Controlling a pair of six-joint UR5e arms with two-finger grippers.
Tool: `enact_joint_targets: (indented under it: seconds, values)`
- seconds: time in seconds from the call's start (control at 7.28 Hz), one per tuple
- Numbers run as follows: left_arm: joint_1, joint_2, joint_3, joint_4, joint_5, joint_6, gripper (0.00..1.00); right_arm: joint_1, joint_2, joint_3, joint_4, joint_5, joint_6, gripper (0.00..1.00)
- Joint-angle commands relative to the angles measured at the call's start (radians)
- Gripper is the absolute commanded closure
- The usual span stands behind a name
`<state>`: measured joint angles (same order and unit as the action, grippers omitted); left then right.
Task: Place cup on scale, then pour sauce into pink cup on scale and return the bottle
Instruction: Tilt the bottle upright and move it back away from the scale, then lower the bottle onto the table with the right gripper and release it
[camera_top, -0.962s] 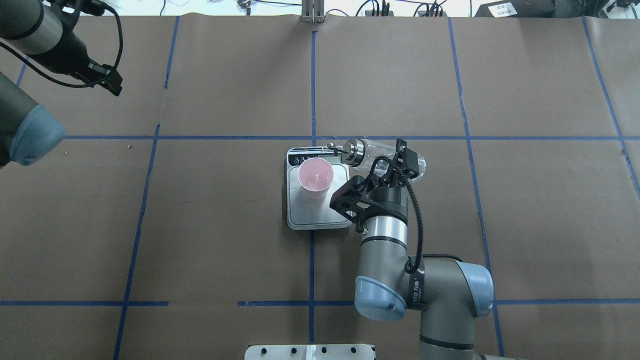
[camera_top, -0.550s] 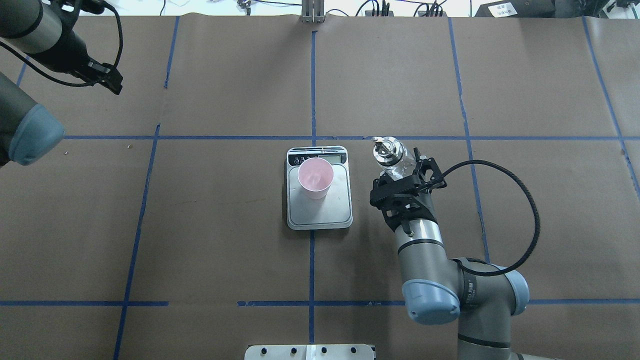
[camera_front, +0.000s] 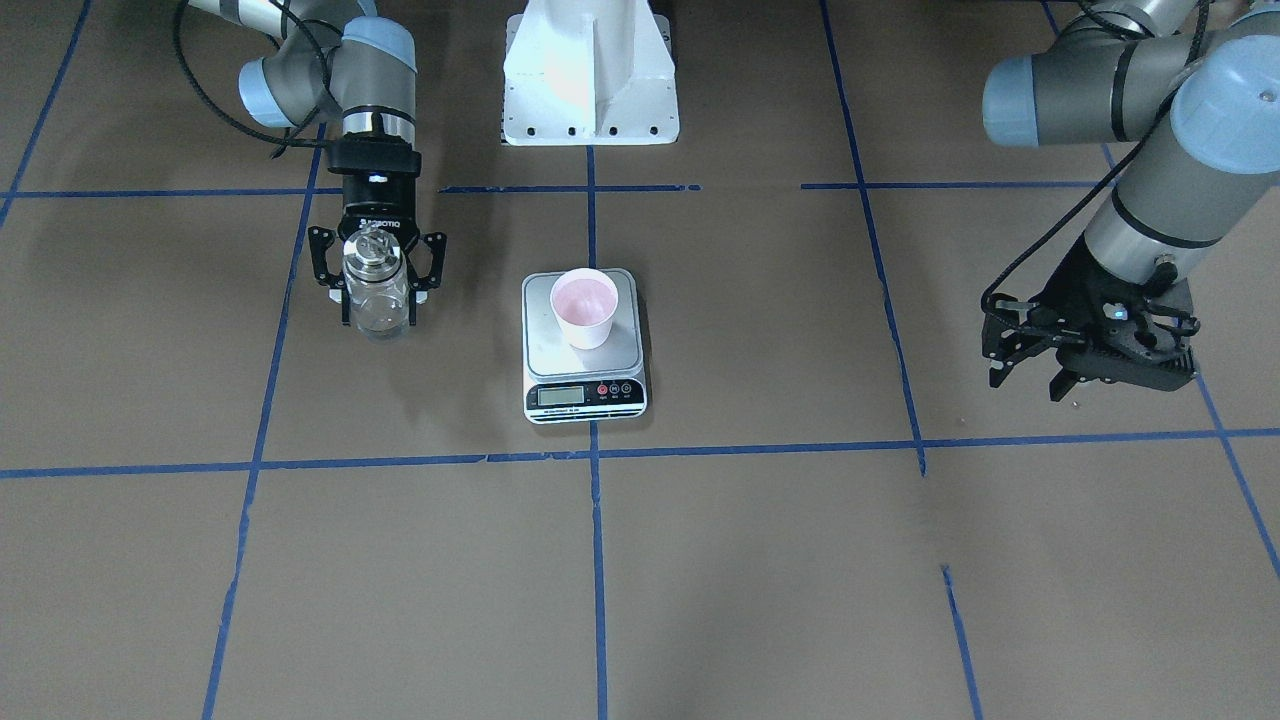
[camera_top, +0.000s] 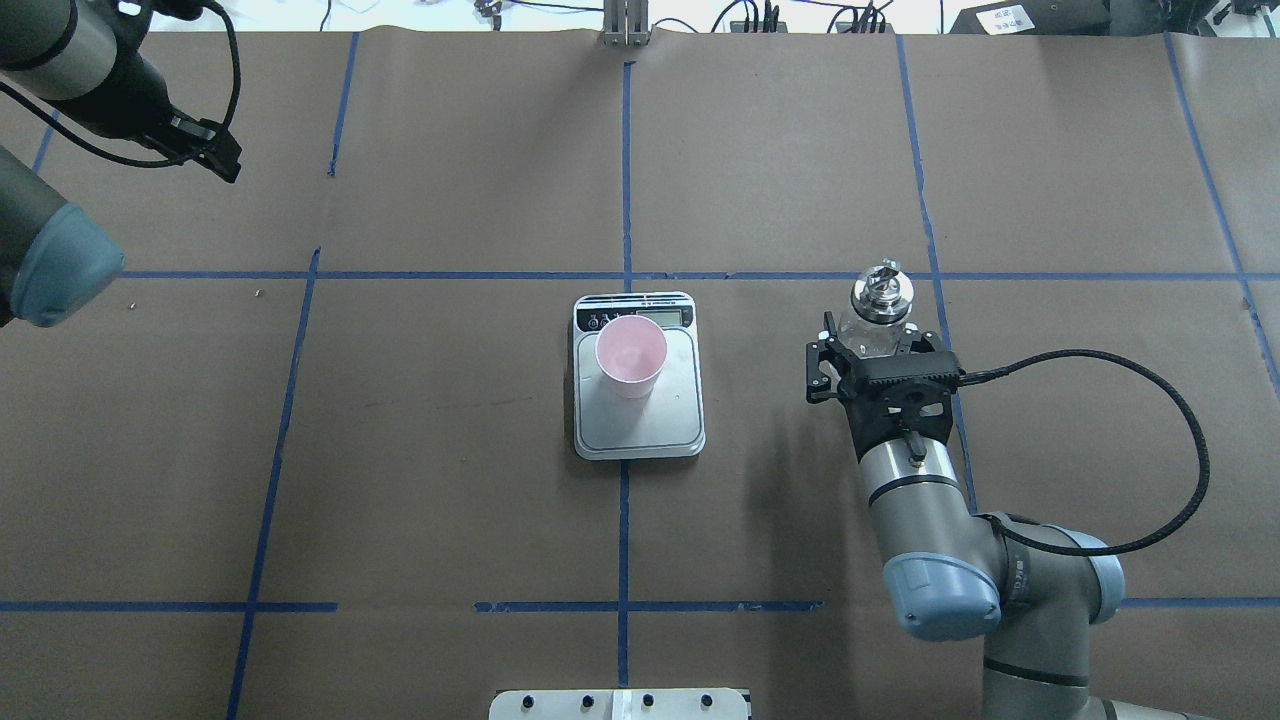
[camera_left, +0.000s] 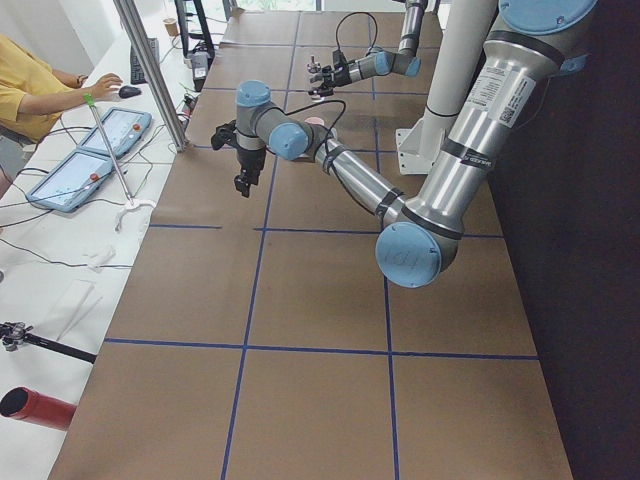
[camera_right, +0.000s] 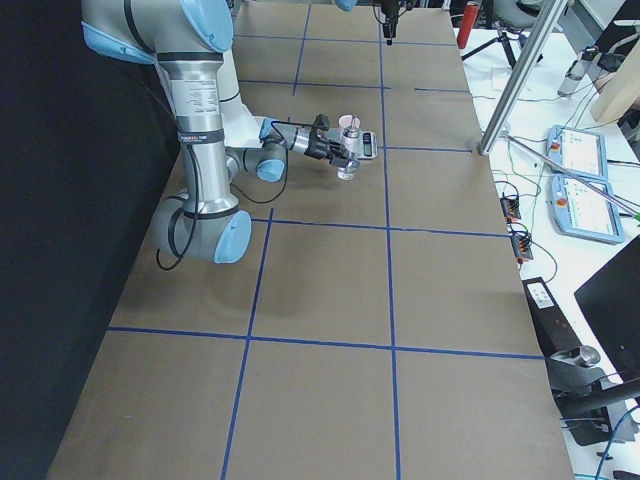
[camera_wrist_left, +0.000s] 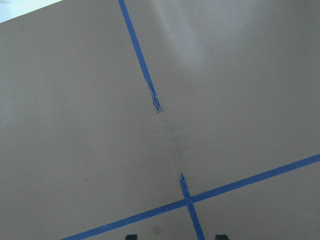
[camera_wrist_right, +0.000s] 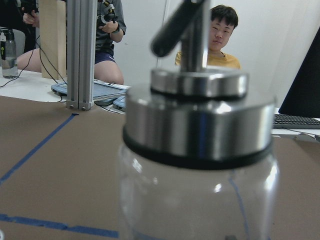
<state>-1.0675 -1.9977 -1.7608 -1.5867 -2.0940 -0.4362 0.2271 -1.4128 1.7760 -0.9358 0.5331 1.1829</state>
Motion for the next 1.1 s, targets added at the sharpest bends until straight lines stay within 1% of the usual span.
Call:
enact_joint_targets:
  seconds: [0.0,0.27,0.55,0.96]
  values:
    - [0.000,-0.001,0.003,-0.001,0.020,0.001,0.39,0.003,-0.096,-0.007,0.107,0.010,0.069,1.00]
    - [0.000,-0.001,0.003,0.001,0.022,0.001,0.39,0.003,-0.112,-0.019,0.114,0.005,0.070,1.00]
    - [0.000,-0.001,0.003,0.001,0.022,0.001,0.39,0.003,-0.110,-0.084,0.132,0.005,0.080,1.00]
    - [0.000,-0.001,0.003,-0.001,0.022,0.001,0.39,0.009,-0.115,-0.115,0.189,0.005,0.080,1.00]
